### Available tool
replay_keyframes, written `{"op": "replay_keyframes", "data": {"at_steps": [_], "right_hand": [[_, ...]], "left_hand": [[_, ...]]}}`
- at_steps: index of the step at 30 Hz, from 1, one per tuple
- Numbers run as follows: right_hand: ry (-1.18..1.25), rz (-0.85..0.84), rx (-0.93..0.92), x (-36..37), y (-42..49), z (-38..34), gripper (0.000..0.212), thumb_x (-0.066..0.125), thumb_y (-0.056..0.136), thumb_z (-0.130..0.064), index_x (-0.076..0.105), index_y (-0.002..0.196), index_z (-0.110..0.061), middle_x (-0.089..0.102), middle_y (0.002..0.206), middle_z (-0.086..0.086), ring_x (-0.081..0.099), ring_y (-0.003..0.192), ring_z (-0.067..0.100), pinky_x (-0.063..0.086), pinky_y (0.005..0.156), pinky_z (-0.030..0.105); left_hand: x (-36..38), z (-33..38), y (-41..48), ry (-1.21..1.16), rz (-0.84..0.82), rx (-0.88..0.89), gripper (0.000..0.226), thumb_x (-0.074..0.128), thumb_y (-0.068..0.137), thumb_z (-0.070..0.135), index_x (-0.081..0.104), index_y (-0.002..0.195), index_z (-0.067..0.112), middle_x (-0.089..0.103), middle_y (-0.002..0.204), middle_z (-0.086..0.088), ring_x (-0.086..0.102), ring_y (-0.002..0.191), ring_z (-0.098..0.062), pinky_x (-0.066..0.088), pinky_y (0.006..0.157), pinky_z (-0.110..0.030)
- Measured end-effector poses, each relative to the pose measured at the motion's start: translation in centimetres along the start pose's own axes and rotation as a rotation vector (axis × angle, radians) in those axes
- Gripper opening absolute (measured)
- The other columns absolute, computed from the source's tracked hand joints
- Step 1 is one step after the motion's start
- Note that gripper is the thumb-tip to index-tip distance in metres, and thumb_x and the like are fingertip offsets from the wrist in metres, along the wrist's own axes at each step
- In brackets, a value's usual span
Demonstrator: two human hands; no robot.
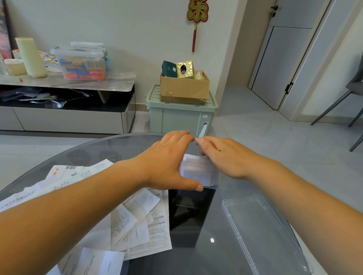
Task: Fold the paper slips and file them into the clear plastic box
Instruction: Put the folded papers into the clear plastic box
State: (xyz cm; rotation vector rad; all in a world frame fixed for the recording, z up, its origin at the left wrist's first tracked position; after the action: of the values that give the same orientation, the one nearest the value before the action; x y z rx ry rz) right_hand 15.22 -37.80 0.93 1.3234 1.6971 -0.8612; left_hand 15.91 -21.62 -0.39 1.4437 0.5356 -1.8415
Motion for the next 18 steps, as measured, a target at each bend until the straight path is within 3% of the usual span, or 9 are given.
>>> {"op": "replay_keyframes", "data": {"at_steps": [6, 12, 15, 18], "right_hand": [[0.168, 0.124, 0.037, -0.5, -0.5, 0.3, 0.055, 0.022, 0.104, -0.056, 0.063, 0.124, -0.025, 0.068, 0.108, -0.011, 0.061, 0.108, 0.012, 0.046, 0.102, 0.039], [0.247, 0.296, -0.023, -2.3, -2.8, -1.7, 0.046, 0.026, 0.107, -0.048, 0.065, 0.114, -0.025, 0.071, 0.101, -0.011, 0.065, 0.101, 0.006, 0.05, 0.099, 0.039], [0.296, 0.327, -0.078, -2.5, -5.0, -4.6, 0.044, 0.029, 0.107, -0.046, 0.067, 0.108, -0.025, 0.071, 0.096, -0.012, 0.065, 0.095, 0.003, 0.052, 0.095, 0.037], [0.357, 0.252, -0.121, -1.0, -7.7, -8.1, 0.043, 0.032, 0.106, -0.045, 0.069, 0.104, -0.025, 0.071, 0.093, -0.011, 0.066, 0.091, 0.006, 0.054, 0.092, 0.038]], "left_hand": [[-1.2, -0.7, -2.5, -0.016, 0.021, -0.066, 0.112, 0.07, 0.07, 0.074, 0.018, 0.155, 0.024, 0.021, 0.162, 0.005, 0.018, 0.149, -0.016, 0.028, 0.12, -0.04], [-3.4, -0.7, -7.0, -0.042, 0.035, -0.155, 0.106, 0.069, 0.072, 0.074, 0.021, 0.154, 0.029, 0.025, 0.161, 0.008, 0.024, 0.147, -0.015, 0.029, 0.118, -0.037], [-4.8, -0.8, -10.6, -0.059, 0.07, -0.213, 0.08, 0.065, 0.081, 0.068, 0.037, 0.145, 0.031, 0.04, 0.149, 0.011, 0.038, 0.137, -0.011, 0.037, 0.111, -0.032], [-5.5, -1.2, -15.0, -0.065, 0.053, -0.299, 0.039, 0.06, 0.088, 0.061, 0.053, 0.115, 0.033, 0.056, 0.117, 0.015, 0.057, 0.102, -0.006, 0.051, 0.089, -0.026]]}}
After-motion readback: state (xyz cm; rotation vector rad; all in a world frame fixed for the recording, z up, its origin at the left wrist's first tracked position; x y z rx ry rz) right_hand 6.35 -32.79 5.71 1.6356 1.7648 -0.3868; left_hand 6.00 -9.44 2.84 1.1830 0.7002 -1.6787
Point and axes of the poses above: each hand's wrist, its own y-axis towards the middle knuckle, its own x-axis out of the palm, z = x × y, the point moved 4 cm from there along y, towards the middle knuckle
